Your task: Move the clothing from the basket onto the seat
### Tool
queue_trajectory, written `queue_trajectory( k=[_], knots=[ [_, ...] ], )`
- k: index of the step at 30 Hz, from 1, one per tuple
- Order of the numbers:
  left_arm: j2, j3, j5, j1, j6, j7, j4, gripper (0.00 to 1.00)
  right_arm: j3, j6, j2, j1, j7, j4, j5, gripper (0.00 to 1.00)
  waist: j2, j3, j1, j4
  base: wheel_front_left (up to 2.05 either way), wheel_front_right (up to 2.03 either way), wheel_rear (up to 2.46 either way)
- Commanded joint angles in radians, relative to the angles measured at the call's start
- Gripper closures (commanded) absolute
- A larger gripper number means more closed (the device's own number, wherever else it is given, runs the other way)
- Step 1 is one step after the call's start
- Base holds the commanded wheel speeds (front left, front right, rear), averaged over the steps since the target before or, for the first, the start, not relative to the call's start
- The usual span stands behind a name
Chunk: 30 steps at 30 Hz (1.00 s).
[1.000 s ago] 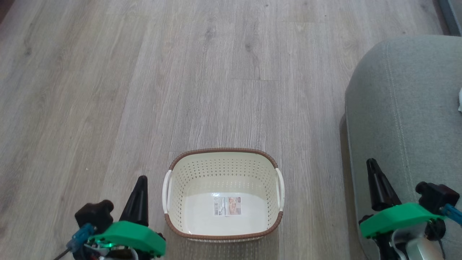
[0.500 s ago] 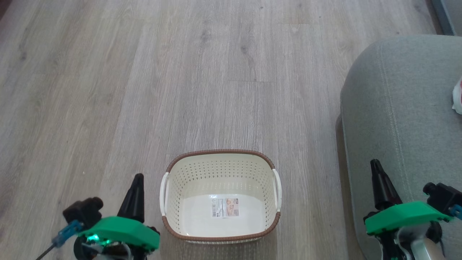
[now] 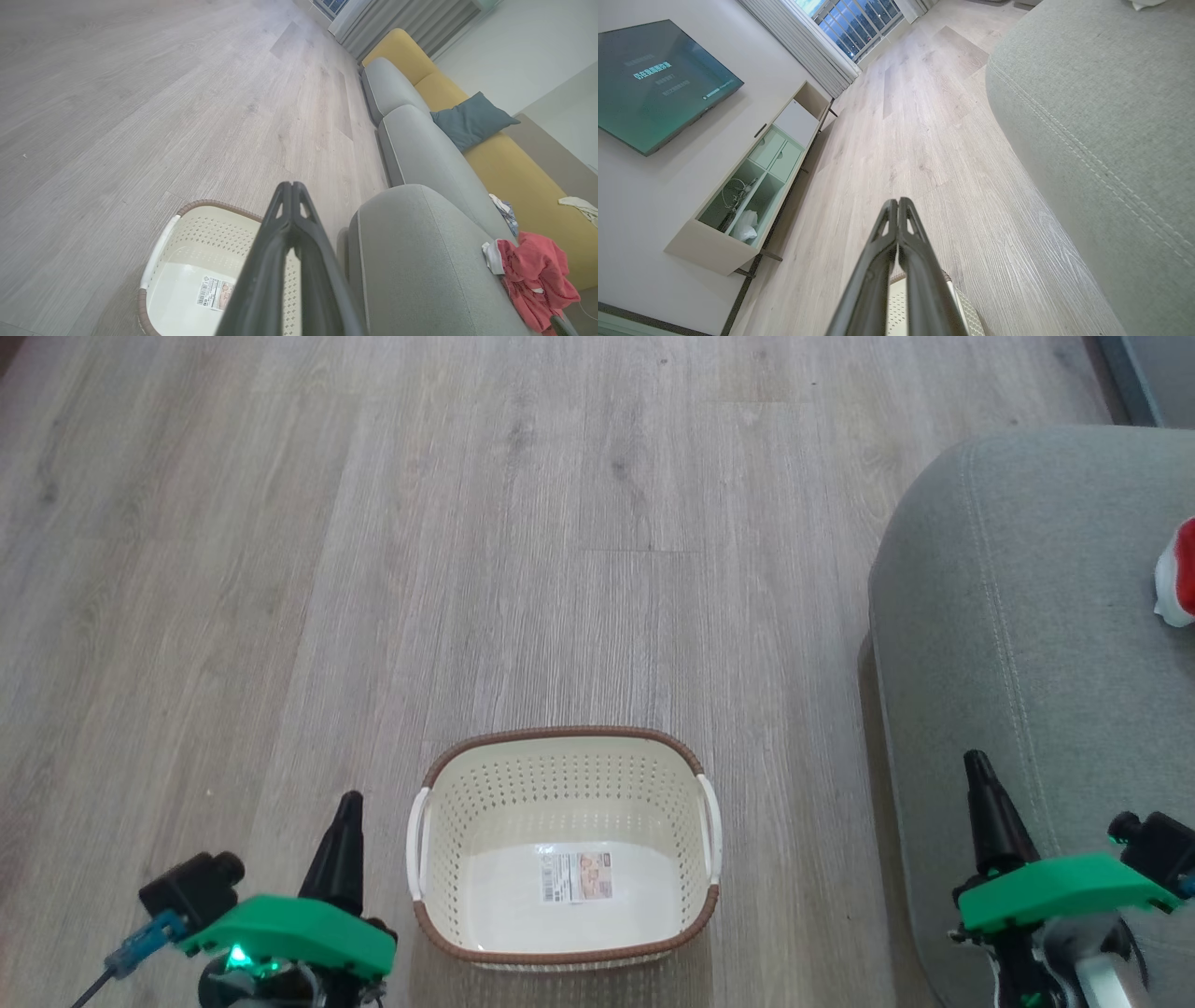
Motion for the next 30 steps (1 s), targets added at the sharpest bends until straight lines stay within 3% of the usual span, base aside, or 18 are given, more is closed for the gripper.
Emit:
queue_trajectory(
  k=[1,30],
  knots=[
    [0.013,0.029,-0.031,-0.054,-0.011,0.007,-0.027,1.00,-0.005,0.000,-0.003,-0.055,0.009,-0.028,0.028,1.00,0.0000,-0.001,0.0000,-0.002,0.00,0.00,0.00],
    [0.017,0.086,-0.342,-0.078,-0.056,0.085,-0.001,1.00,-0.041,0.000,0.014,-0.069,0.092,-0.025,0.305,1.00,0.0000,-0.015,0.0000,-0.032,0.00,0.00,0.00]
  ],
)
